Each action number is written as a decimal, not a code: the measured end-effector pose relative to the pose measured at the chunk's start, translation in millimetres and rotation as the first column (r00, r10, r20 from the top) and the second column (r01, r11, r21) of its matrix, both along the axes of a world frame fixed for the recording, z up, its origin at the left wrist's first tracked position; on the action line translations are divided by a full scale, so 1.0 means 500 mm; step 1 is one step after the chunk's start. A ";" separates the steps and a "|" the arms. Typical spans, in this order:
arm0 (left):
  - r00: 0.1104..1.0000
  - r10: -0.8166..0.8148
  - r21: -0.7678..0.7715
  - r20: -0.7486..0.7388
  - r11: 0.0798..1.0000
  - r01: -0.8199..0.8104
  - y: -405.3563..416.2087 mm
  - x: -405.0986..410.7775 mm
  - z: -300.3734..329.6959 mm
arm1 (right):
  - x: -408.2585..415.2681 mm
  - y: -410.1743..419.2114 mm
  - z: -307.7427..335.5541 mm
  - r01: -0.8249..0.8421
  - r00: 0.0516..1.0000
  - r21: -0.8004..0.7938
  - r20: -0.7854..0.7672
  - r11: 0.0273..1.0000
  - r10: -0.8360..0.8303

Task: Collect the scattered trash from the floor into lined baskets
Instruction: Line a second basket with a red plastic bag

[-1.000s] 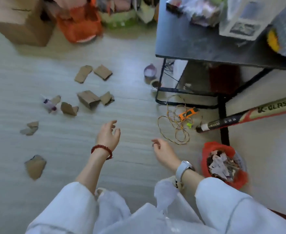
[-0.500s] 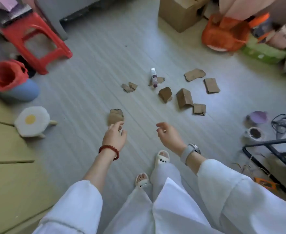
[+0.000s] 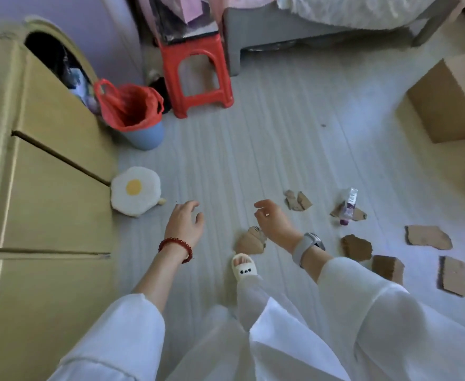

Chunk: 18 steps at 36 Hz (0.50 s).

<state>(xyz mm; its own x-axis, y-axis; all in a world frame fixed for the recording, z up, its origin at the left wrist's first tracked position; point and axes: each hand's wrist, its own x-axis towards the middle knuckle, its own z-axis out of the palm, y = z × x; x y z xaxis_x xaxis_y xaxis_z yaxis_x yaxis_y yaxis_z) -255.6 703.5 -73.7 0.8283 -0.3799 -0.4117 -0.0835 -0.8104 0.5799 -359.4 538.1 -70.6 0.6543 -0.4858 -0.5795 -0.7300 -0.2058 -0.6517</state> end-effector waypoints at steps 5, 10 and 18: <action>0.989 0.147 -0.015 -0.021 0.989 -0.147 -0.001 0.150 0.016 | 0.203 -0.022 0.000 -0.156 0.988 0.017 -0.010 0.988 0.157; 0.958 0.281 0.003 -0.050 0.960 -0.281 0.030 0.301 0.000 | 0.400 -0.032 -0.021 -0.239 0.971 0.027 -0.017 0.971 0.240; 0.904 0.415 0.005 -0.102 0.909 -0.416 0.054 0.626 -0.061 | 0.762 -0.040 -0.059 -0.292 0.955 0.033 -0.043 0.956 0.293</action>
